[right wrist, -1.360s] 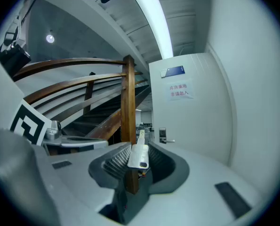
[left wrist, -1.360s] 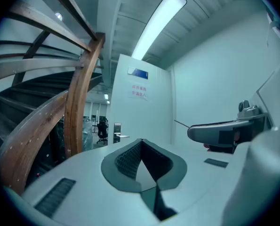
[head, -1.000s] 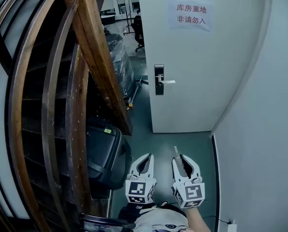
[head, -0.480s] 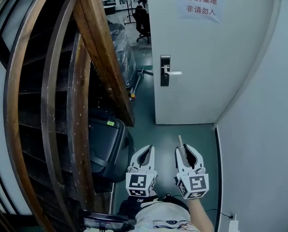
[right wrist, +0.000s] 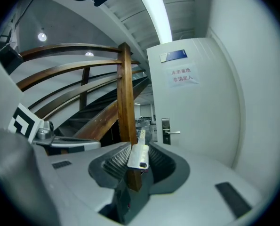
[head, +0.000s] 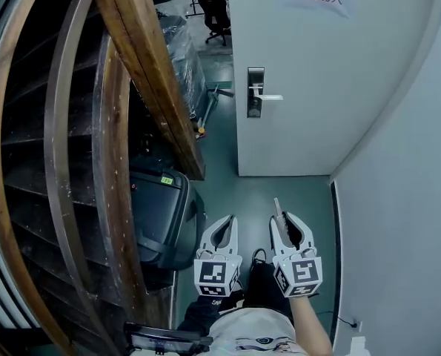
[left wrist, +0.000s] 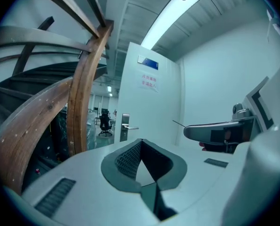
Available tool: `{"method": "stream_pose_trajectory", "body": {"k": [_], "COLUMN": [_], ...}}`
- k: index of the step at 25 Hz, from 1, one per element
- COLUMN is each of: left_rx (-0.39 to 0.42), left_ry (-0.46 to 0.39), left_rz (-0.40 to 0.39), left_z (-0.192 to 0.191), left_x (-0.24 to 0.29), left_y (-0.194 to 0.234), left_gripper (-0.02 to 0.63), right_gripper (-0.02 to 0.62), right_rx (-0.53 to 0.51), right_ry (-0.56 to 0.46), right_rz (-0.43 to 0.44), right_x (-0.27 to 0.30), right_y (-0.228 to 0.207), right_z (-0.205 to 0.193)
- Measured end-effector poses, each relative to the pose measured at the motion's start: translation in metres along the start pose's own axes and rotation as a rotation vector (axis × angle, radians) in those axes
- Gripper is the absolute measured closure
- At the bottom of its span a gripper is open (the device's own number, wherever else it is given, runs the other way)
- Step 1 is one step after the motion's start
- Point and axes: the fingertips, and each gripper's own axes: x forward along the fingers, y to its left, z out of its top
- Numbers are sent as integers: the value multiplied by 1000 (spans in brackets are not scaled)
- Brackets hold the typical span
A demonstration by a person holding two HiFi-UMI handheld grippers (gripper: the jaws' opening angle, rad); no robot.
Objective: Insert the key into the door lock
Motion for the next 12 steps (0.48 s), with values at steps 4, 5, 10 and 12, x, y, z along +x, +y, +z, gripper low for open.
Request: {"method": "stream_pose_trajectory", "body": {"k": [4, 5, 10, 12], "left_rx": [0, 4, 26, 32], "left_ry": [7, 8, 9, 8], "left_rz": [33, 44, 88, 105], "left_z": [0, 1, 16, 21], "left_x": [40, 53, 127, 155], "left_y": [18, 23, 40, 45], "left_gripper": [601, 601, 601, 601], "right_gripper": [476, 476, 476, 476], "right_rx": [9, 9, 7, 7], "right_ry": [1, 1, 4, 11], "right_rz": [23, 30, 69, 89], "right_x": [47, 60, 130, 156], "right_y": [-21, -27, -68, -82], "right_z": [0, 1, 10, 13]}}
